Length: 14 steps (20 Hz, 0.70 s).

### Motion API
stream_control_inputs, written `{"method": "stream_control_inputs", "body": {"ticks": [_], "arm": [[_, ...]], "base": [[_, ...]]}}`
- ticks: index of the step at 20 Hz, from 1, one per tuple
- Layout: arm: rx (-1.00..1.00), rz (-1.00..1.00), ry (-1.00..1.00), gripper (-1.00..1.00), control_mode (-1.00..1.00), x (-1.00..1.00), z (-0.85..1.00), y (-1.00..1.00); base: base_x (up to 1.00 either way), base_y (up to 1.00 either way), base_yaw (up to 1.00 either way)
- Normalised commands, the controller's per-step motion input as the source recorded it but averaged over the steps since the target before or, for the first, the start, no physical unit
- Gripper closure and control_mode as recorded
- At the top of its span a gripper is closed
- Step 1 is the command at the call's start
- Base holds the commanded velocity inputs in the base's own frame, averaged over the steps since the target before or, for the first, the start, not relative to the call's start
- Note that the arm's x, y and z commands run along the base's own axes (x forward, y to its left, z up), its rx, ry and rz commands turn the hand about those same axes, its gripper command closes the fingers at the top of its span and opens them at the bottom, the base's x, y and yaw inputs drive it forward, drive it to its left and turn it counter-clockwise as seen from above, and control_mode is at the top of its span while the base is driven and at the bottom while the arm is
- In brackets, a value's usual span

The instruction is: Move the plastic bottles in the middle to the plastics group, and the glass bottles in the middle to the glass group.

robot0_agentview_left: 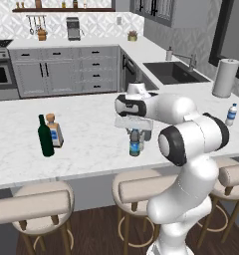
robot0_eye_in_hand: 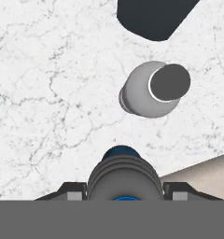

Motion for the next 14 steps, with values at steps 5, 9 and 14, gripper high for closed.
{"method": "stream_control_inputs", "body": {"ticks": [5,9,14], "arm": [[0.00,0.00,-0.02,1.00,-1.00,-0.52,0.35,-0.28],[0.00,0.00,-0.01,1.00,-1.00,-0.33,0.30,-0.56],[0.00,0.00,0.00,1.00,-1.00,-0.09,0.25,-0.76]], "base": [[0.00,0.00,0.00],[0.00,0.00,0.00],[0.00,0.00,0.00]]}}
